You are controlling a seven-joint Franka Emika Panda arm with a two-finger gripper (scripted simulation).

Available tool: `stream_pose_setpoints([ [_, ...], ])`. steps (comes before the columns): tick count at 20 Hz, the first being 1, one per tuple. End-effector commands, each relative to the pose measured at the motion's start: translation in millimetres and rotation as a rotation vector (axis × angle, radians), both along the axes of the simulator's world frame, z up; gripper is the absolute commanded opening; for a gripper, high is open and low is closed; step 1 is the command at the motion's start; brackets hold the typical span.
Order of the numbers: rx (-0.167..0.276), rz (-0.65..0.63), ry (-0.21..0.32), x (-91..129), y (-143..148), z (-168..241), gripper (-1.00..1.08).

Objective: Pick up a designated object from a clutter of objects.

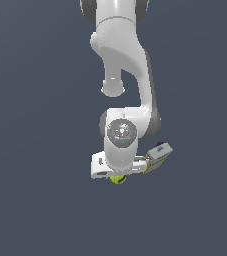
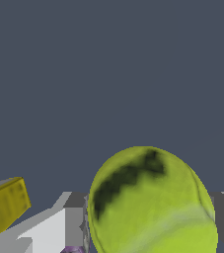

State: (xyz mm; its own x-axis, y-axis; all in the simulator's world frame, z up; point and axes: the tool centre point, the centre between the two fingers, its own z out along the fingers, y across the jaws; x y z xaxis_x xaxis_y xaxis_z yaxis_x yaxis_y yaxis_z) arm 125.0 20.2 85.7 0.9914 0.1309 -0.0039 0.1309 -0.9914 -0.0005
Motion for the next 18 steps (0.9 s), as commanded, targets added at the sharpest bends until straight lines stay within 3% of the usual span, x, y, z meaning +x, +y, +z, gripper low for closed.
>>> stream_pose_setpoints([
  [1, 0.0, 0.0, -0.003, -6, -7, 19, -1.0],
  [18, 0.002, 0.0, -0.004, -66, -78, 194, -1.0],
])
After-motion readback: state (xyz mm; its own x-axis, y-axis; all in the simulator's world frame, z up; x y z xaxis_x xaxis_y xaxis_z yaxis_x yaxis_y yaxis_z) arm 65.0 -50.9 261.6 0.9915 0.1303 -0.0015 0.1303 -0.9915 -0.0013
